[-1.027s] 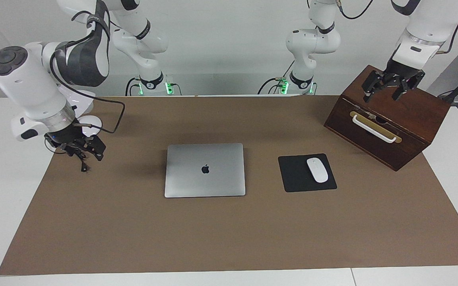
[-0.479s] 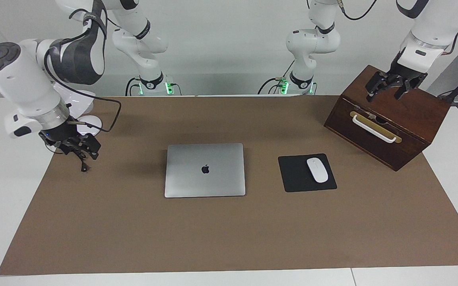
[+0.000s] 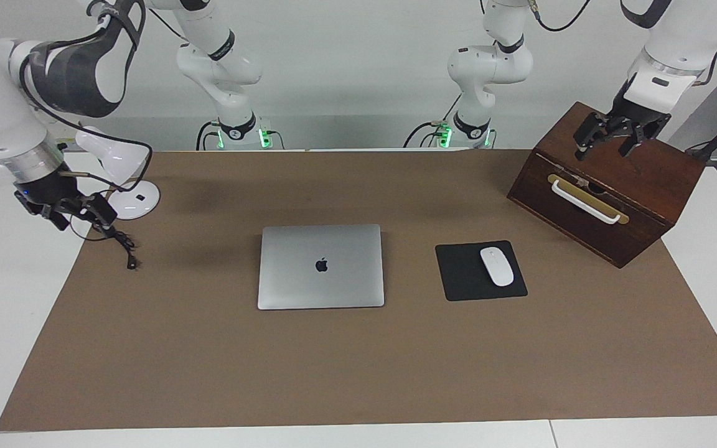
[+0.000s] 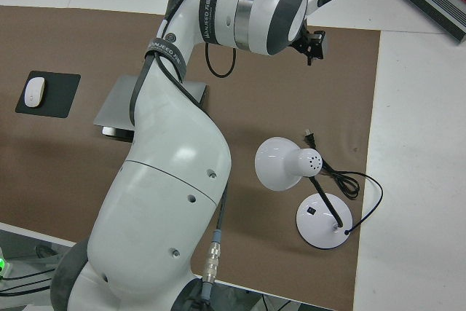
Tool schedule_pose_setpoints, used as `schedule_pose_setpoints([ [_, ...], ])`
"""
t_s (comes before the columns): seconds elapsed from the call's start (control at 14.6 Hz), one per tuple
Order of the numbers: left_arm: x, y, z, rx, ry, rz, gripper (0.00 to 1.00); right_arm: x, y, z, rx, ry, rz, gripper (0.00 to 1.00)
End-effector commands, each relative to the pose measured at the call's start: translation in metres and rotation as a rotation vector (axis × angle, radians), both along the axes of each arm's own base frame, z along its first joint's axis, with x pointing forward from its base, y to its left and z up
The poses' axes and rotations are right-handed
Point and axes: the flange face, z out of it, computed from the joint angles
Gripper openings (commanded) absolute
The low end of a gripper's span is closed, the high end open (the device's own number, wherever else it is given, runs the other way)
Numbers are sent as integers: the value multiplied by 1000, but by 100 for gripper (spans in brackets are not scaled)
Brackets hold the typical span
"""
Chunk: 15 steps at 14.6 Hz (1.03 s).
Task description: Close laptop with both arms
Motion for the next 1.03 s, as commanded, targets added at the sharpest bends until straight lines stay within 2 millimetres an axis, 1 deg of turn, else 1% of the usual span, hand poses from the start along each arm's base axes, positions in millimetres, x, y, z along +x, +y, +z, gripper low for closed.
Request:
schedule_pose_setpoints([
  [0.0,1,4,-6,18,-13,-1,100,-7,6,1,-3,6,19,100],
  [0.07,0,4,-8,18,-11,-1,100,-7,11,1,0,7,22,100],
  [0.14,0,4,-9,18,-8,-1,100,-9,19,9,0,-6,7,100],
  [0.21,0,4,-8,18,-9,-1,100,-9,36,20,1,-25,-18,100],
  [0.27,0,4,-8,18,-10,-1,100,-10,47,28,3,-40,-42,100],
  [0.41,0,5,-8,18,-9,0,100,-11,48,33,6,-51,-56,100],
  [0.48,0,5,-8,18,-9,0,100,-10,53,33,8,-52,-49,100],
  [0.55,0,5,-8,18,-9,0,100,-9,62,35,8,-56,-34,100],
  [0.75,0,5,-8,18,-9,0,100,-15,80,51,2,-80,-4,100],
  [0.82,0,5,-9,18,-8,0,100,-18,81,58,1,-91,-1,100],
  [0.96,0,5,-8,18,-9,0,100,-19,81,59,1,-92,1,100],
])
